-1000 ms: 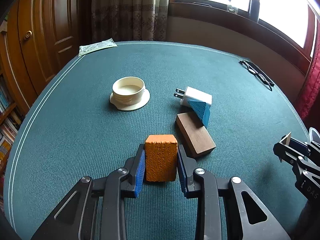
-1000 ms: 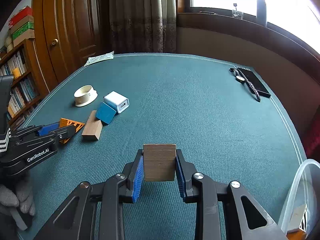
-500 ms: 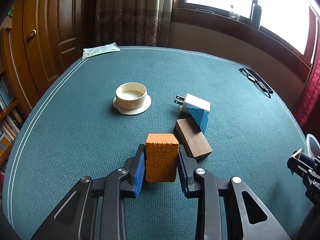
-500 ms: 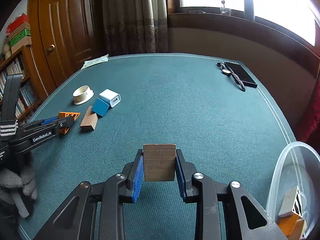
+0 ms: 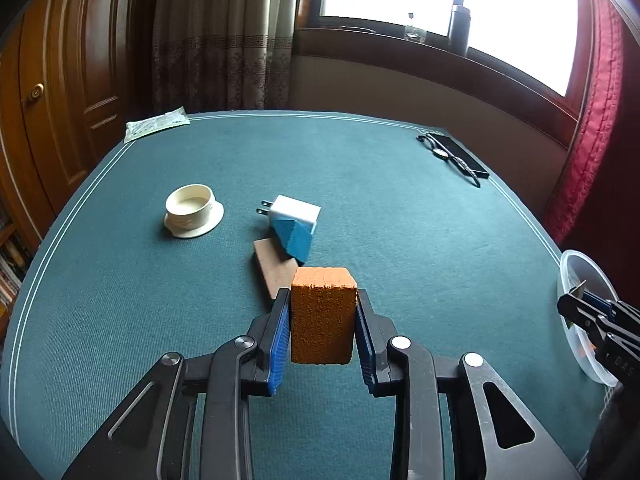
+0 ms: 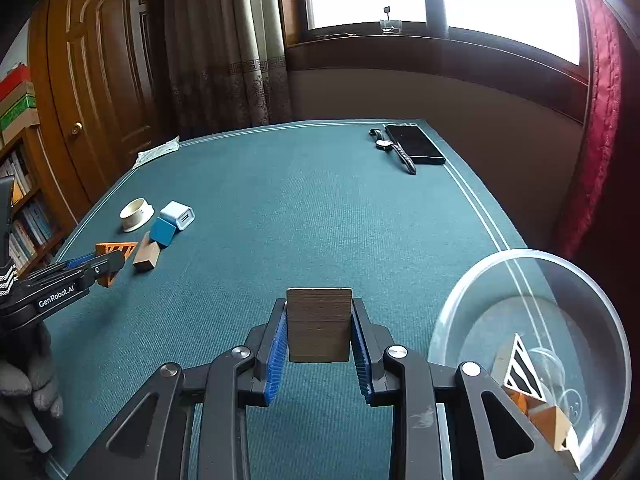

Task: Organize rigid objects
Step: 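Lift both held blocks and carry them over the clear basin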

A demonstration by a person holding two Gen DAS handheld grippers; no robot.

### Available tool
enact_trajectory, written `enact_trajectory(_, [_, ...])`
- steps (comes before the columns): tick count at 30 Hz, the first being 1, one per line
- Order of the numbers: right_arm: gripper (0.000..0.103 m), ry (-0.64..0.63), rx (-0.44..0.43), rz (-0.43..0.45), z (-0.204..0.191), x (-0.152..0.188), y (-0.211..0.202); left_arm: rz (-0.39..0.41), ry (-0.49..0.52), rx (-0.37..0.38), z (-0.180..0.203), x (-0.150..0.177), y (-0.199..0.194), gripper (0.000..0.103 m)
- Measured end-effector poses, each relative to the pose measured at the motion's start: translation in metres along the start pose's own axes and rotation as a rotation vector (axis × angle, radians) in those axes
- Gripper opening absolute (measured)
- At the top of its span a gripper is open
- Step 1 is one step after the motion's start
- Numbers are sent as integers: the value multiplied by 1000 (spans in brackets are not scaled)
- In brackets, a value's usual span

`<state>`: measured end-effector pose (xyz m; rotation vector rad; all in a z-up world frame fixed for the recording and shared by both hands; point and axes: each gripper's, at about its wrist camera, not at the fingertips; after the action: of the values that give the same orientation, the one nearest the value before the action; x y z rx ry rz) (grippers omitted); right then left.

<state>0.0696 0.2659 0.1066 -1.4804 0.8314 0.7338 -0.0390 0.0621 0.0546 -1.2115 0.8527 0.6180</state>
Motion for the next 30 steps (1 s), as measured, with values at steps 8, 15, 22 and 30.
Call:
enact_trajectory(8, [31, 103, 126, 38, 60, 3, -25, 5, 82, 99, 55, -4, -9, 31])
enact_trajectory(15, [31, 170, 196, 46, 97, 6, -31, -4, 155, 186, 102, -4, -15, 31])
enact_trajectory(22, [31, 244, 261, 61, 128, 8, -37, -6, 218, 269, 143, -5, -20, 31])
enact_trajectory(30, [43, 312, 305, 74, 147, 11, -40, -23, 275, 347, 181, -3, -21, 31])
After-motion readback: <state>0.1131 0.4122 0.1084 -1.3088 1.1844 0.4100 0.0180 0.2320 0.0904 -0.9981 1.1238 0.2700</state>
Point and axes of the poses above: each gripper's, at about its wrist camera, not at the fingertips, and y roughly the way its jaws point, z to its right, x to its underside, and after that the axes turned 9 degrees about z, right-handed
